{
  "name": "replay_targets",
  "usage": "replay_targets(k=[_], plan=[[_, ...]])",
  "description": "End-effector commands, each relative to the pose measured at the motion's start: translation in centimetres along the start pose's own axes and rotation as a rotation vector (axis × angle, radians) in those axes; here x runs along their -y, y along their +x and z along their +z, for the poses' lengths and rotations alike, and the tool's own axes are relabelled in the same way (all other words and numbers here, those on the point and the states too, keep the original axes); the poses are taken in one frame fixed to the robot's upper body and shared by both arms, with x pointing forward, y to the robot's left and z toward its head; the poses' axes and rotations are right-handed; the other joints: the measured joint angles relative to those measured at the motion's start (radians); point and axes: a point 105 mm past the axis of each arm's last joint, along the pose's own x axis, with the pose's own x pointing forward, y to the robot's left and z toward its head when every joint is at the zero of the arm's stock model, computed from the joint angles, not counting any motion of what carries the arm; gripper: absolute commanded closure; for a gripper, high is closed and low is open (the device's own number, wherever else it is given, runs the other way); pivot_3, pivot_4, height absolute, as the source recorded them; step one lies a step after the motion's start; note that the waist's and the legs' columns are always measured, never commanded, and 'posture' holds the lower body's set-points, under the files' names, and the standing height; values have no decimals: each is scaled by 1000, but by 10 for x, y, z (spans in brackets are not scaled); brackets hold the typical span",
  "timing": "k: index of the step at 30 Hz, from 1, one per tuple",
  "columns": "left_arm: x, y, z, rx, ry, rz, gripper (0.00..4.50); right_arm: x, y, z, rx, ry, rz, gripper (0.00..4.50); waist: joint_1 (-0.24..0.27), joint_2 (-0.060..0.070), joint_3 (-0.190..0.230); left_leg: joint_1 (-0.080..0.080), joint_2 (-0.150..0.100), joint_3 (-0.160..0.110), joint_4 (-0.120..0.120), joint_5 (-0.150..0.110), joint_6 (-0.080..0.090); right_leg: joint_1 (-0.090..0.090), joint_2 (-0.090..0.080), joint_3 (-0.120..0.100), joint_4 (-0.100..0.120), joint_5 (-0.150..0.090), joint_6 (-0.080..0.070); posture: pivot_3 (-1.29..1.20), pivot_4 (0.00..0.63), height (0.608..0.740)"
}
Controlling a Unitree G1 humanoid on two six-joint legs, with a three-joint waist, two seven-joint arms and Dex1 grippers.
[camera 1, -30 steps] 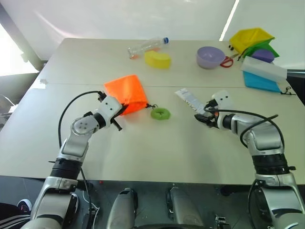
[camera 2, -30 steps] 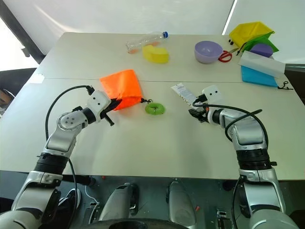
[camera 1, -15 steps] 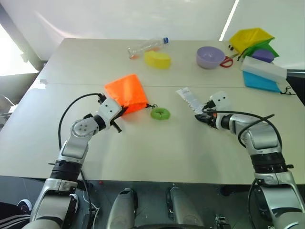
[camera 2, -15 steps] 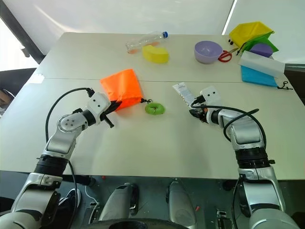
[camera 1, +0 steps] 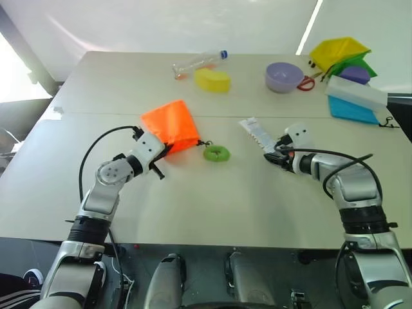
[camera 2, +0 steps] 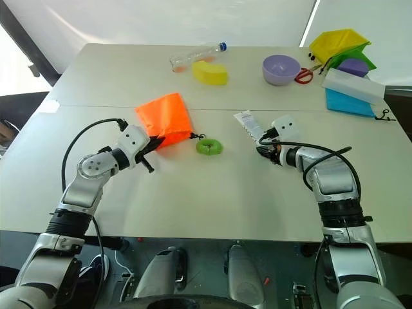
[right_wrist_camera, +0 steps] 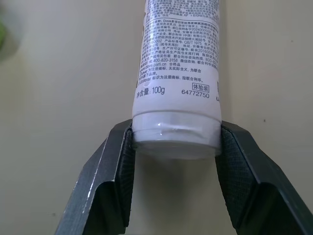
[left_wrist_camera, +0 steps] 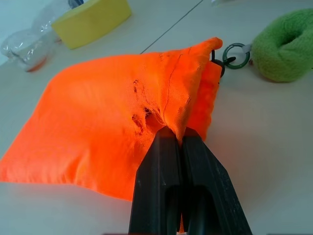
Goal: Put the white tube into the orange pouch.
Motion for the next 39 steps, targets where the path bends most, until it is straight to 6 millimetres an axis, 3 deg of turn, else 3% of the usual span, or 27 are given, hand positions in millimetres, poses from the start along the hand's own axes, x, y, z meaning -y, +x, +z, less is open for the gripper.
replay_targets(k=[1,6,11,19,23,25,32,39], plan=[[-2,1,13,45,28,1,4500,-34,-23,33,136,-18,177,2711,0,0,0,-1,0,0,0,0,0,-1,0,0,0,0,0,0,150,740],[-2,2,15,47,26,-1,4500,-81,-48,28,134,-52,408,2711,1,0,0,-1,1,-1,-1,0,0,-1,1,0,0,0,0,0,150,740],[-3,2,18,51,29,-2,4500,-116,-46,6,60,-87,508,2711,1,0,0,-1,1,0,1,0,0,-1,1,0,0,-2,-4,0,150,740],[-4,0,31,55,34,-16,4500,-135,-16,-1,63,-172,482,2711,-1,0,0,-1,1,0,1,0,0,-1,1,0,0,-1,-5,0,150,740],[-2,-2,32,44,37,-30,4500,-140,5,8,105,-208,457,2711,-2,0,0,-1,2,0,1,0,0,-2,2,0,1,-1,-4,0,150,740],[1,-4,30,26,45,-47,4500,-136,15,22,153,-182,414,2711,-1,0,0,-1,2,0,1,0,0,-2,3,0,1,-1,-4,0,150,740],[2,-8,27,-1,55,-49,4500,-142,25,36,198,-175,421,2711,1,0,0,-1,2,0,0,0,0,-2,3,0,1,1,-1,0,150,740],[0,-6,30,8,39,-23,4500,-166,51,48,217,-221,432,2711,-5,0,0,-1,4,0,0,0,0,-3,4,0,2,1,-2,0,150,740]])
